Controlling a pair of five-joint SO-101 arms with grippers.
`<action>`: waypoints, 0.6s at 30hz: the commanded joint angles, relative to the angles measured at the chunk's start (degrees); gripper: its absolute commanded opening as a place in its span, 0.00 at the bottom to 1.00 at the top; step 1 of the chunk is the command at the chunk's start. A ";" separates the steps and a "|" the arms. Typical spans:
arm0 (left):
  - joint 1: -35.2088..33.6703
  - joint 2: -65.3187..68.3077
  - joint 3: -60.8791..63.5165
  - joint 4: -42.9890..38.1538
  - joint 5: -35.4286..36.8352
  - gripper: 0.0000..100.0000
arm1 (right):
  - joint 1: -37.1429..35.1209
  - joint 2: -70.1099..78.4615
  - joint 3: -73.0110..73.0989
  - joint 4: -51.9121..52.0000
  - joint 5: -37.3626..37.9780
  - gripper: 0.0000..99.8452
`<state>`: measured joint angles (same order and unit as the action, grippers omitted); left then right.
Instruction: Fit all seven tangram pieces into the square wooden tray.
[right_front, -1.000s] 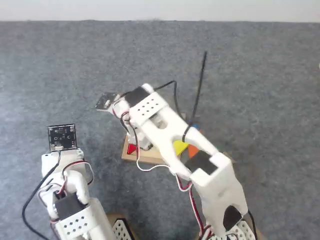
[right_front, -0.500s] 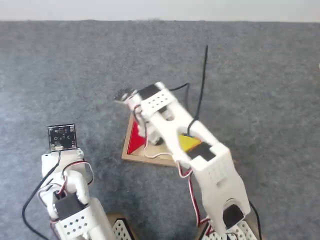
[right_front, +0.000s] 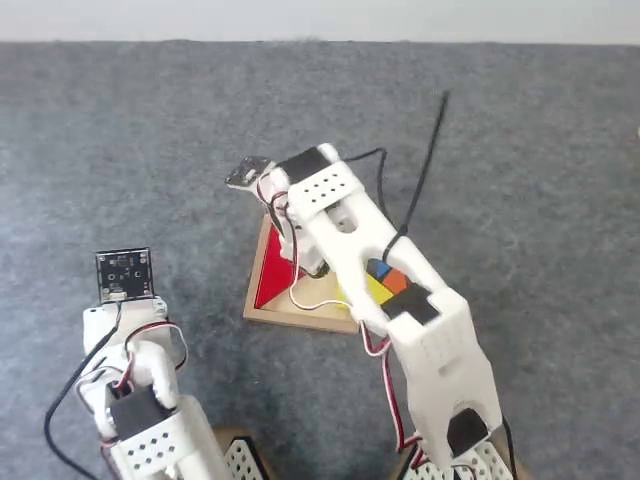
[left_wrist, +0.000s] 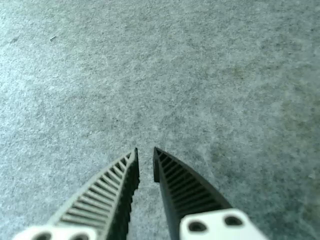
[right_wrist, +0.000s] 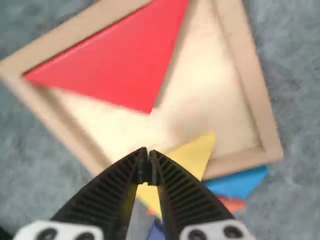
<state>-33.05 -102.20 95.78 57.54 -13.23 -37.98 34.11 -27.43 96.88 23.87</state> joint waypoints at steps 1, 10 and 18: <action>-0.26 -0.62 -2.51 0.18 -0.70 0.06 | 1.19 -9.71 -1.41 5.85 5.10 0.03; -0.26 -0.62 -2.51 0.18 -0.70 0.06 | 6.46 -26.15 29.80 -3.47 22.77 0.31; -0.26 -0.62 -2.51 0.35 -0.70 0.06 | 6.73 -31.25 50.29 -20.70 23.65 0.32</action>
<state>-33.05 -102.20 95.78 57.54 -13.23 -32.26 6.95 19.96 81.05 46.64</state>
